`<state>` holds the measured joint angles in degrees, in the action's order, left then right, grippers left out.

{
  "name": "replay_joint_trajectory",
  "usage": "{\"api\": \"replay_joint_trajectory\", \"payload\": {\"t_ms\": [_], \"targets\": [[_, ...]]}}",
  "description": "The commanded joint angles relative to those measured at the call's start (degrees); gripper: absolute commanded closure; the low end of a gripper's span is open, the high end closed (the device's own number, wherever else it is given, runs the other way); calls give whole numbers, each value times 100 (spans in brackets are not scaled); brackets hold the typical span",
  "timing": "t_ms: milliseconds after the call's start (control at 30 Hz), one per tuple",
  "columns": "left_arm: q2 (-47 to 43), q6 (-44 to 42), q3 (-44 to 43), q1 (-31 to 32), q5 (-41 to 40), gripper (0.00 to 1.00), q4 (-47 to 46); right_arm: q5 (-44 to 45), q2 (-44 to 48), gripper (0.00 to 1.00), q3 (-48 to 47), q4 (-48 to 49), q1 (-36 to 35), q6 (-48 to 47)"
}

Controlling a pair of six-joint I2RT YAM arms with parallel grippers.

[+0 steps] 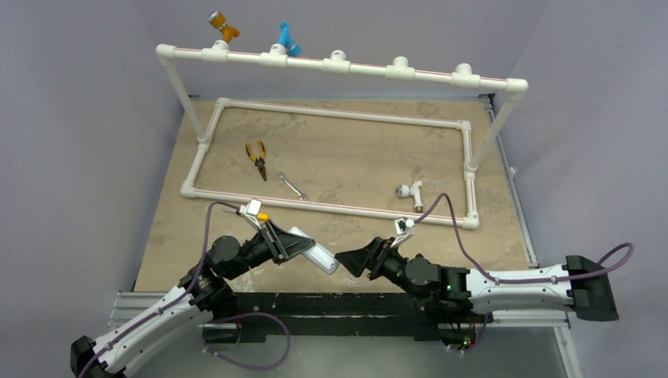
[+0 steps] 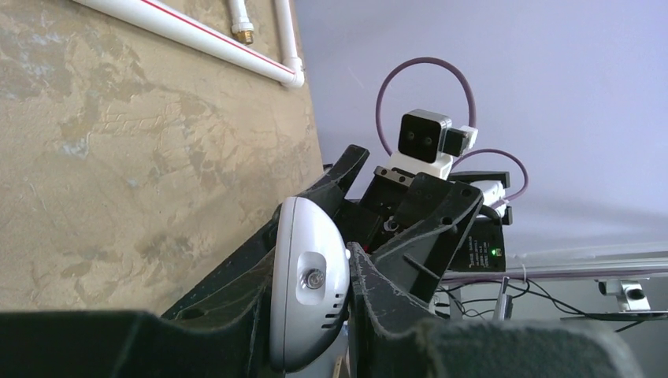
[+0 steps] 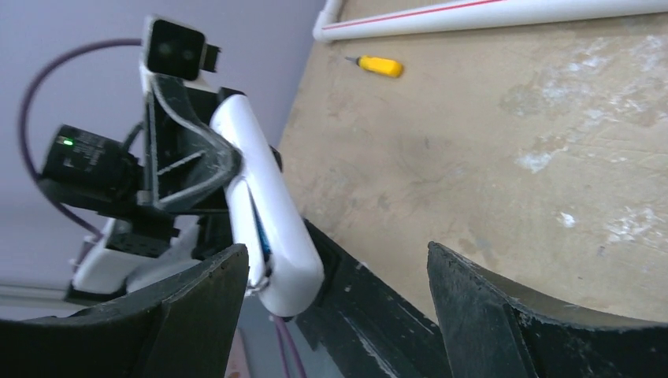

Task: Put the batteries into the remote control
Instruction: Load the battery cover into the remote control.

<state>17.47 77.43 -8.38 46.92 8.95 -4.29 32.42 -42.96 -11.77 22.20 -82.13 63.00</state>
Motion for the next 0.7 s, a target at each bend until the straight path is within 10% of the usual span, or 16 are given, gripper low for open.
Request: {"api": "replay_joint_trajectory", "payload": {"t_ms": [0, 667], "targets": [[-67, 88, -41, 0, -35, 100, -503, 203, 227, 17, 27, 1183, -16, 164], [68, 221, 27, 2, -153, 100, -696, -429, -625, 16, -205, 1419, -16, 160]]}}
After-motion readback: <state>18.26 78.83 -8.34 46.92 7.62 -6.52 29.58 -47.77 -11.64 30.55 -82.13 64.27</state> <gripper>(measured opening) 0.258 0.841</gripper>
